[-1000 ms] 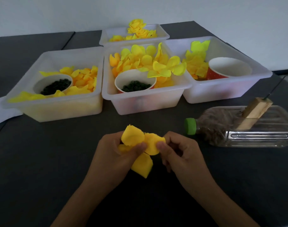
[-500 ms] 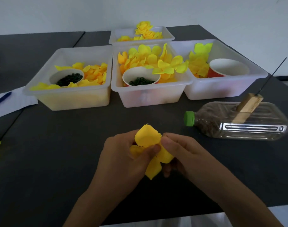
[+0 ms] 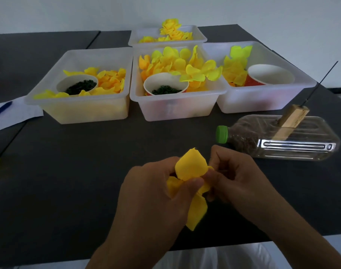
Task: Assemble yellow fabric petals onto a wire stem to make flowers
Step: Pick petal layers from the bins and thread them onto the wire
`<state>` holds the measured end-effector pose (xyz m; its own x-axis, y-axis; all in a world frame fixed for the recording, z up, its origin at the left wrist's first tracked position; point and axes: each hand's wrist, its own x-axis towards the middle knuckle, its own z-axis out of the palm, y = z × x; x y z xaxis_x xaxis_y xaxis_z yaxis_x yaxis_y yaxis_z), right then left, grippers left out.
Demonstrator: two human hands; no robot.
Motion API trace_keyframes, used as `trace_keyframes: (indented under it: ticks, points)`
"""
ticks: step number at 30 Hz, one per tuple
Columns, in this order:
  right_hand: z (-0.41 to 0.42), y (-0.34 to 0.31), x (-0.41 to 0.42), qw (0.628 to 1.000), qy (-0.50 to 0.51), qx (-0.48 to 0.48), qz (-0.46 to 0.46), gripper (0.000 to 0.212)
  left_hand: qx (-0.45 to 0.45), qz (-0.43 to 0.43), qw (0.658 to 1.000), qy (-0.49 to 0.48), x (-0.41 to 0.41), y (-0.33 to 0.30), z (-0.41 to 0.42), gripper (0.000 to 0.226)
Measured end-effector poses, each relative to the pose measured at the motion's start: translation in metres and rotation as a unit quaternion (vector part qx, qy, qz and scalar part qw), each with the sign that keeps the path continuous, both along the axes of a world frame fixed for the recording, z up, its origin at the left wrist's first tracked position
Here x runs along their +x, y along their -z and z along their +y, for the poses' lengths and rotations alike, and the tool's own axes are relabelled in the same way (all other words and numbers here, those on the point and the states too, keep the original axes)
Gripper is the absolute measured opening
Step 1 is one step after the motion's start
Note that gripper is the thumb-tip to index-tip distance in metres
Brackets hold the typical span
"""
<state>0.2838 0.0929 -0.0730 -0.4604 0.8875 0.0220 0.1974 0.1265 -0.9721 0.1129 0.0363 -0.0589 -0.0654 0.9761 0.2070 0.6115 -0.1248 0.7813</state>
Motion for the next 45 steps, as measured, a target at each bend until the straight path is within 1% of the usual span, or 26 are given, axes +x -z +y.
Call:
trace_keyframes:
  ticks: [2,3,5,6,7,9,11,14,15,19,20,21,22,24,25,27,29,30,31,33,35,37,39,41,43,45]
  points:
    - [-0.004,0.003,-0.004,0.996,0.059,0.045,-0.053,0.023,-0.013,-0.029,0.999,-0.011,0.001,0.002,0.003,0.018]
    - [-0.005,0.005,-0.004,0.994,0.069,0.049,-0.071,0.024,-0.026,-0.041,0.999,-0.013,0.0,0.004,0.005,0.018]
    - [-0.006,0.007,-0.003,0.995,0.043,0.021,-0.082,0.028,-0.048,-0.055,0.997,-0.021,-0.002,0.009,0.008,0.015]
    - [-0.007,0.008,-0.005,0.997,0.018,0.004,-0.077,0.031,-0.057,-0.062,0.996,-0.028,-0.003,0.013,0.01,0.008]
    - [-0.009,0.009,-0.006,0.998,-0.006,-0.008,-0.069,0.034,-0.059,-0.067,0.996,-0.032,-0.003,0.016,0.011,0.006]
    - [-0.015,0.012,-0.012,0.998,-0.04,-0.008,-0.047,0.038,-0.056,-0.075,0.995,-0.025,0.0,0.022,0.012,0.022]
    - [-0.016,0.013,-0.013,0.999,-0.036,0.012,-0.032,0.032,-0.066,-0.097,0.993,-0.005,0.002,0.021,0.011,0.025]
    - [-0.007,0.014,-0.007,0.999,0.006,0.036,-0.034,0.035,-0.077,-0.156,0.984,0.033,0.002,0.014,0.006,0.011]
    - [-0.007,0.013,-0.005,0.999,0.01,0.039,-0.022,0.035,-0.073,-0.165,0.983,0.04,0.002,0.012,0.006,0.011]
    - [-0.017,0.009,-0.007,0.996,-0.057,0.025,0.064,0.034,-0.061,-0.182,0.981,0.035,0.001,0.01,0.009,0.02]
    - [-0.016,0.008,-0.005,0.995,-0.065,0.017,0.068,0.034,-0.071,-0.195,0.977,0.047,0.0,0.008,0.008,0.021]
    - [-0.012,0.007,-0.002,0.996,-0.064,0.007,0.065,0.033,-0.089,-0.216,0.97,0.072,-0.003,0.006,0.007,0.016]
    - [-0.008,0.006,0.003,0.995,-0.067,-0.014,0.066,0.033,-0.119,-0.245,0.957,0.101,-0.006,0.003,0.006,0.008]
    - [-0.004,0.005,0.012,0.987,-0.102,-0.083,0.097,0.035,-0.161,-0.267,0.94,0.139,-0.012,0.0,0.005,0.01]
    - [-0.005,0.006,0.015,0.976,-0.128,-0.125,0.122,0.036,-0.164,-0.257,0.942,0.144,-0.015,0.001,0.007,0.008]
    - [-0.009,0.009,0.017,0.94,-0.185,-0.221,0.182,0.042,-0.166,-0.221,0.951,0.139,-0.014,0.004,0.009,0.003]
    - [-0.011,0.015,0.018,0.904,-0.209,-0.293,0.233,0.051,-0.173,-0.189,0.957,0.137,-0.012,0.005,0.012,0.008]
    - [-0.012,0.017,0.019,0.896,-0.205,-0.306,0.247,0.05,-0.174,-0.179,0.959,0.137,-0.011,0.006,0.013,0.012]
    - [-0.011,0.019,0.019,0.899,-0.196,-0.304,0.246,0.048,-0.171,-0.17,0.961,0.135,-0.011,0.007,0.015,0.015]
    - [-0.01,0.02,0.019,0.933,-0.16,-0.259,0.194,0.043,-0.168,-0.171,0.963,0.123,-0.013,0.009,0.017,0.022]
    - [-0.01,0.02,0.018,0.972,-0.105,-0.181,0.107,0.038,-0.174,-0.173,0.963,0.106,-0.014,0.011,0.017,0.029]
    - [-0.012,0.02,0.017,0.993,-0.063,-0.089,0.043,0.04,-0.175,-0.163,0.967,0.088,-0.015,0.014,0.015,0.029]
    - [-0.016,0.022,0.017,1.0,-0.03,-0.004,-0.007,0.04,-0.172,-0.147,0.972,0.069,-0.014,0.017,0.013,0.025]
    - [-0.02,0.022,0.017,0.997,-0.006,0.046,-0.062,0.031,-0.166,-0.136,0.975,0.054,-0.011,0.018,0.011,0.026]
    - [-0.022,0.019,0.017,0.995,0.024,0.056,-0.081,0.02,-0.143,-0.139,0.979,0.032,-0.008,0.018,0.01,0.033]
    - [-0.023,0.017,0.016,0.997,0.073,0.015,-0.035,0.017,-0.124,-0.183,0.975,0.002,-0.006,0.019,0.01,0.043]
